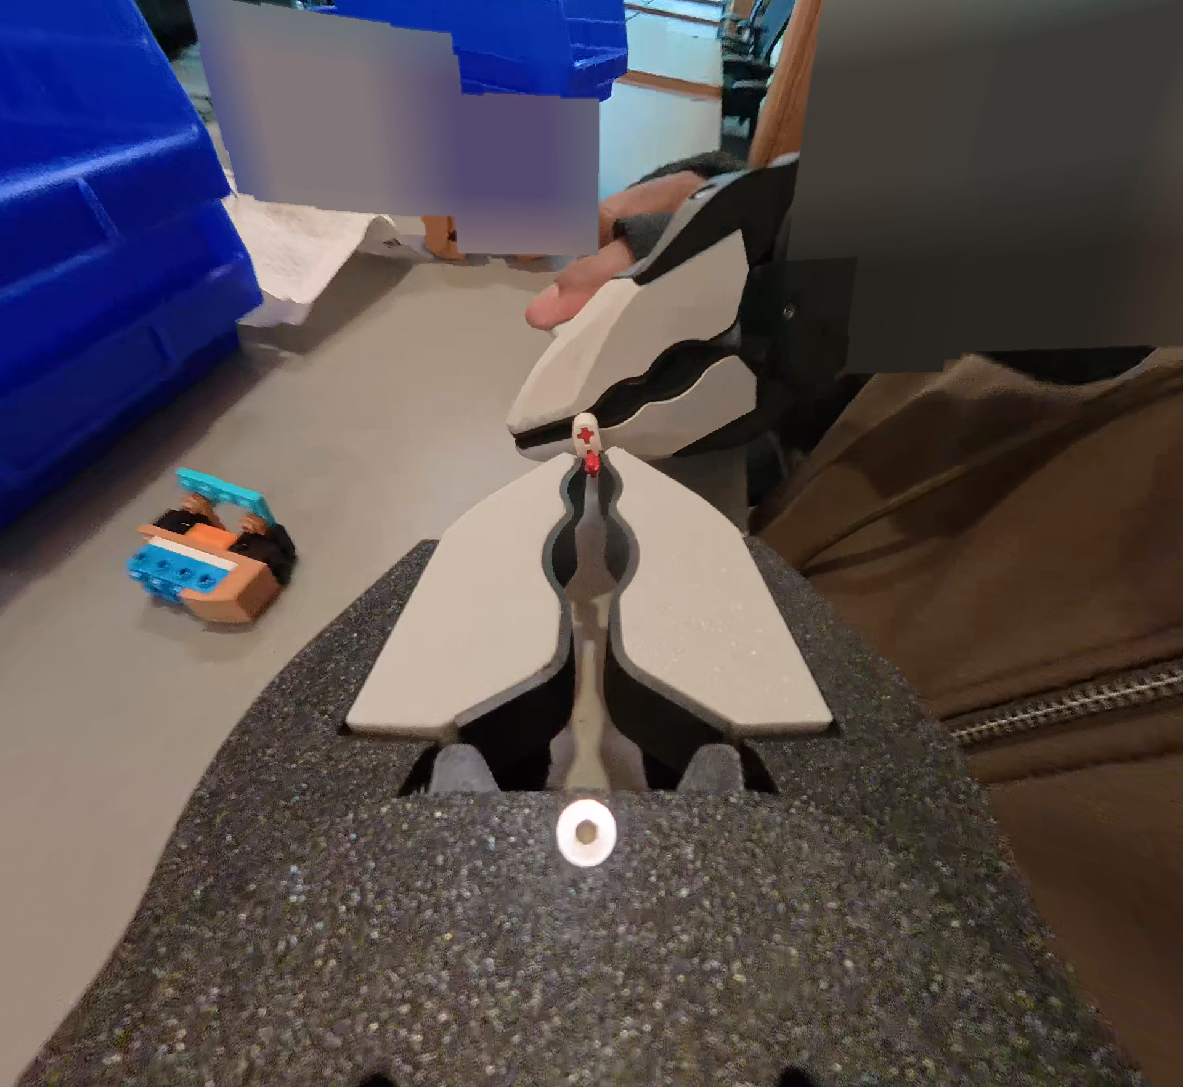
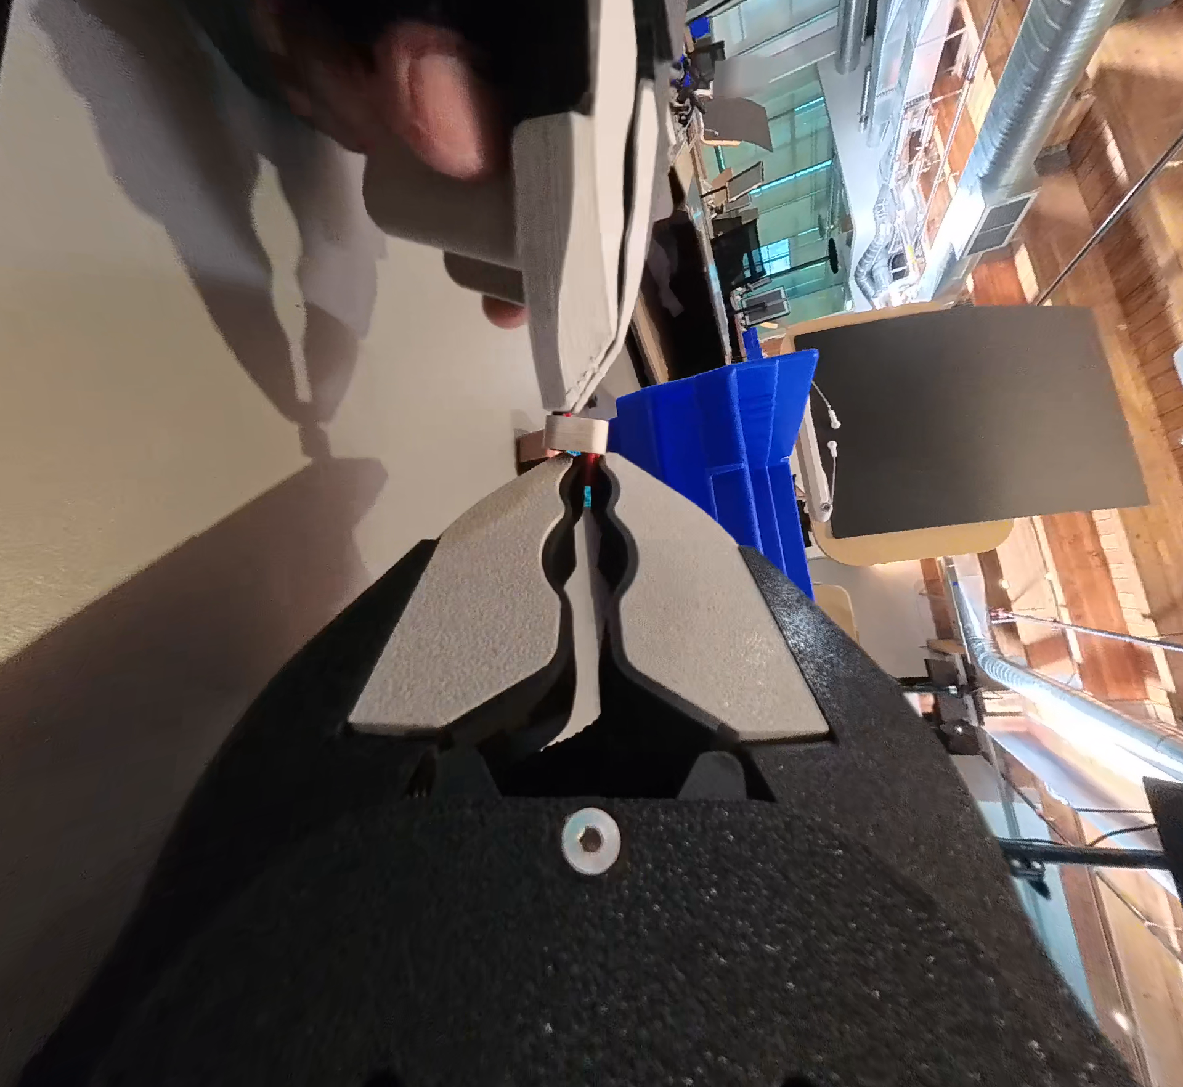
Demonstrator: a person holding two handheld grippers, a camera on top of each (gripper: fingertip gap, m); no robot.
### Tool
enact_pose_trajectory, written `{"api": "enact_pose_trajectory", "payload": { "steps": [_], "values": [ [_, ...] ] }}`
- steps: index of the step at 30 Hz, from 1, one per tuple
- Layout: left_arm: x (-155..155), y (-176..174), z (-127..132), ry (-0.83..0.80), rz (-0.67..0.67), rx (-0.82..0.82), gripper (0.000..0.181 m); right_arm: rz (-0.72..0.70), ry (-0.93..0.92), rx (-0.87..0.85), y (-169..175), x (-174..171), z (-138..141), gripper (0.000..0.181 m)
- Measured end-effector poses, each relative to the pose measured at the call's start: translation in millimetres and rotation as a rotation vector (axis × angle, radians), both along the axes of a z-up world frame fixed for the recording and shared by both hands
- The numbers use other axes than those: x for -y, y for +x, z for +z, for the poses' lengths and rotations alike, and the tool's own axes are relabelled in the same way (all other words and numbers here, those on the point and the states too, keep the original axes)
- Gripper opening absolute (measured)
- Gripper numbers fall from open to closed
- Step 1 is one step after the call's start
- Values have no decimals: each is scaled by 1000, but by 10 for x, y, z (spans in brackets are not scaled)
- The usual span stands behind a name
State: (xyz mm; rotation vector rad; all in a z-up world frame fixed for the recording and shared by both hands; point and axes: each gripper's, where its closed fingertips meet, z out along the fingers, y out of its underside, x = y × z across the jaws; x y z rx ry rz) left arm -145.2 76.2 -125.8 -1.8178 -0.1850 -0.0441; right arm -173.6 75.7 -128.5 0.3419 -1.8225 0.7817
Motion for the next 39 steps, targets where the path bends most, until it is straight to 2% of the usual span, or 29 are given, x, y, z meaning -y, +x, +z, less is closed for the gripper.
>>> {"api": "enact_pose_trajectory", "payload": {
  "steps": [3,8,14,16,18,22,24,25,26,28,30,31,33,37,39],
  "values": [
    [-1,1,15,30,-8,24,4,7,-27,40,3,-1,5,3],
    [-6,38,81,7,1,-111,4,75,-148,244,68,10,20,2],
    [18,47,80,88,-40,136,4,65,-118,180,71,17,29,3],
    [28,56,90,99,-50,173,4,71,-118,175,78,24,31,3],
    [34,62,95,95,-53,147,4,83,-130,197,90,30,36,3],
    [41,114,127,64,-61,51,4,167,-203,374,180,51,36,3],
    [54,121,140,55,-61,38,4,181,-219,404,195,58,42,3],
    [92,100,164,68,-53,47,0,159,-223,395,164,29,51,3],
    [236,-12,255,120,-4,71,0,69,-229,341,12,-126,81,2],
    [716,-299,451,239,119,114,0,-39,-302,340,-208,-555,162,2],
    [1045,-493,477,236,234,71,0,-74,-334,344,-264,-817,191,2],
    [1066,-494,453,201,235,55,0,-88,-314,330,-279,-859,171,2],
    [895,-396,444,182,173,47,0,-73,-300,303,-263,-774,175,3],
    [300,-252,290,141,78,60,26,-26,-251,232,-165,-367,188,3],
    [81,-182,197,120,40,73,29,-8,-208,208,-115,-183,141,3]
  ]
}}
